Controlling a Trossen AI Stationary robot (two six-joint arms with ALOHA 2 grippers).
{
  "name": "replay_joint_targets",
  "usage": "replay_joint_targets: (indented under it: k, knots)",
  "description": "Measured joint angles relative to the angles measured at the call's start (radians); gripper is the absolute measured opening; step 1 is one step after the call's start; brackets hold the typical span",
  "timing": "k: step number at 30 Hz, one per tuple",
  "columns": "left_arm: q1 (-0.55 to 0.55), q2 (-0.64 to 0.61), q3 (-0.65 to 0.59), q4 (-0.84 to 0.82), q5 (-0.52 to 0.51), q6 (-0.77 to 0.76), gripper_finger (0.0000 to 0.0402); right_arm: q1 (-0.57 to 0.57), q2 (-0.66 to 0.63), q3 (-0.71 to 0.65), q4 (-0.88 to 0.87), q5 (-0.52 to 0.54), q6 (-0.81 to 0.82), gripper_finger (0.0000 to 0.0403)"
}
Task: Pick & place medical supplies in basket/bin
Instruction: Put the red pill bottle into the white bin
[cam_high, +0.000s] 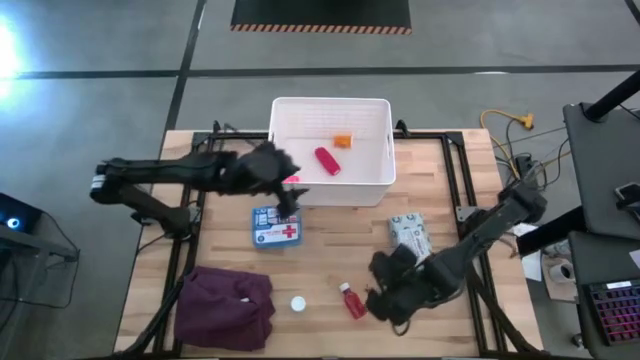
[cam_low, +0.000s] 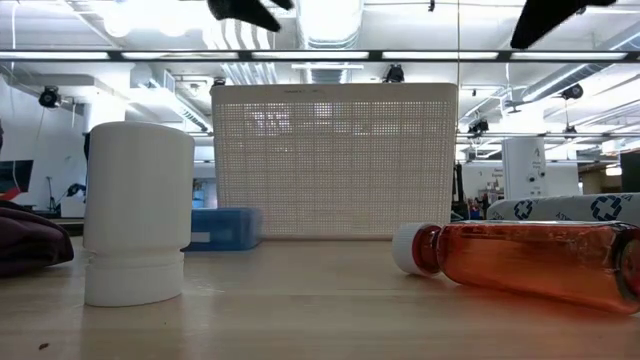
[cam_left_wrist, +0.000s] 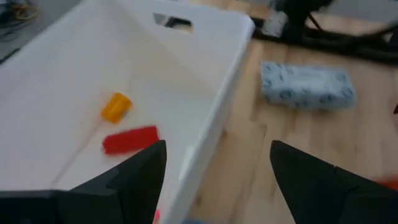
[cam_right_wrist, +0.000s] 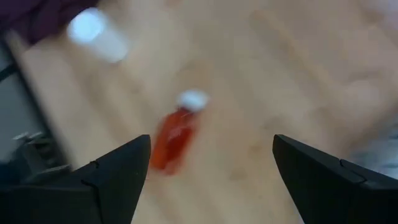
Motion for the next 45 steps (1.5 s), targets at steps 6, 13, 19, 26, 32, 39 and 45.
replay_joint_targets:
  k: [6,13,19,26,32,39,45]
  knots:
    - [-0.006,-0.225,-0.251,-0.003,-0.004,-0.02,0.0269,0.006,0.19,0.07,0.112,-0.203,0.055,0.0327]
    - [-0.017,-0.51,-0.498,-0.003,0.011,-0.161,0.0269,0.012,0.37,0.225,0.1,-0.21,0.16,0.0327]
    - [-0.017,-0.714,-0.585,0.015,0.064,-0.215,0.0269,-0.006,0.502,0.351,-0.141,-0.213,0.212,0.0327]
    - [-0.017,-0.825,-0.572,0.02,0.066,-0.2,0.0269,-0.017,0.528,0.468,-0.263,-0.179,0.291,0.0327]
    - [-0.017,-0.837,-0.56,0.014,0.069,-0.139,0.0269,-0.036,0.529,0.475,-0.247,-0.186,0.345,0.0327]
    - [-0.016,-0.805,-0.56,0.019,0.196,-0.193,0.0269,-0.081,0.47,0.475,-0.261,-0.261,0.075,0.0327]
    - [-0.017,-0.76,-0.56,0.017,0.206,-0.285,0.0269,-0.127,0.454,0.473,-0.34,-0.264,-0.395,0.0327]
